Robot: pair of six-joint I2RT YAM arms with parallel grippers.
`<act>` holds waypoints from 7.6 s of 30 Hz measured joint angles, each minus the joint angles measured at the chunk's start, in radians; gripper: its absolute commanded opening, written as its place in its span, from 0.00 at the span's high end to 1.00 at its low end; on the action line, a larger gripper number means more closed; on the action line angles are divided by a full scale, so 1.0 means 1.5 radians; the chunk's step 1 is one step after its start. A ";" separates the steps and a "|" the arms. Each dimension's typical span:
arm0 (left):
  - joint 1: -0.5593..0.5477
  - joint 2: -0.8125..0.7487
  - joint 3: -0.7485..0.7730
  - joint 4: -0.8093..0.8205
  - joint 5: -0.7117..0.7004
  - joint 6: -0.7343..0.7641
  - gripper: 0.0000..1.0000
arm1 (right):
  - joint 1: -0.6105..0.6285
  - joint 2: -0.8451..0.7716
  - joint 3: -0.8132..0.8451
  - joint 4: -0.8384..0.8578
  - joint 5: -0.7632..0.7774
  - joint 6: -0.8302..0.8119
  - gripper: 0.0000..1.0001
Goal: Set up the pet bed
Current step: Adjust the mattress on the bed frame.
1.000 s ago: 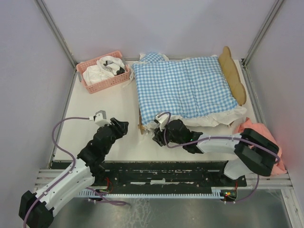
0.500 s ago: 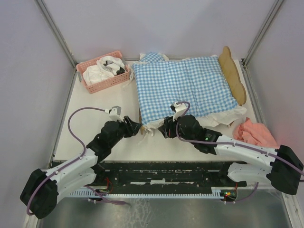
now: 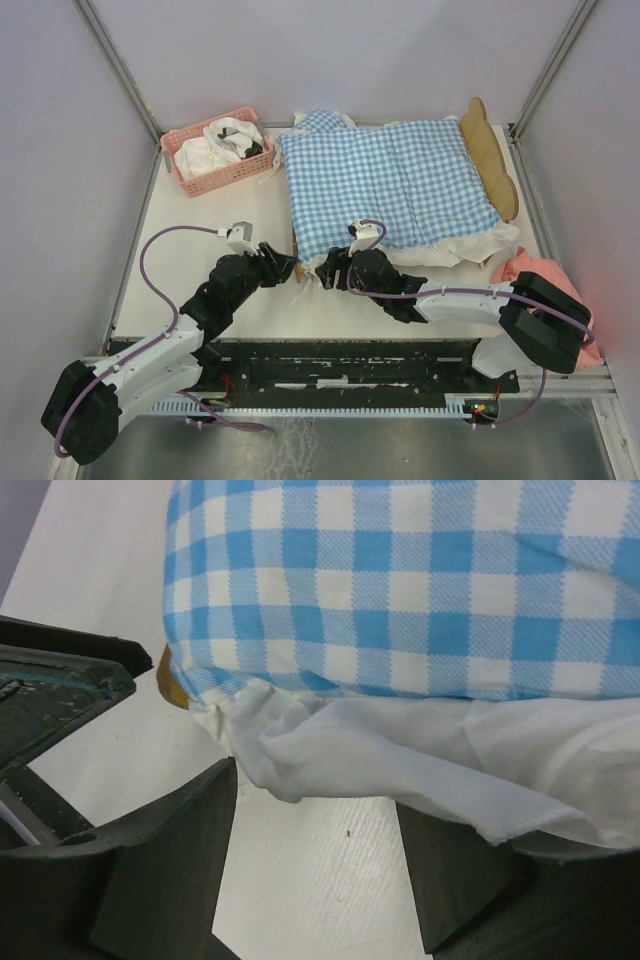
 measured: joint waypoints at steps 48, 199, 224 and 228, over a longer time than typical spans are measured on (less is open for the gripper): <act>-0.037 0.116 -0.069 0.135 0.087 -0.075 0.34 | 0.030 -0.174 0.101 -0.365 0.249 0.019 0.30; -0.166 0.116 0.054 -0.109 -0.221 -0.086 0.97 | -0.117 -0.348 -0.107 -0.344 0.208 0.362 0.34; -0.166 0.118 0.056 -0.114 -0.232 -0.086 0.97 | -0.126 -0.255 -0.119 -0.244 0.294 0.390 0.98; -0.168 0.118 0.058 -0.125 -0.240 -0.086 0.97 | -0.129 -0.276 -0.163 -0.183 0.290 0.361 0.98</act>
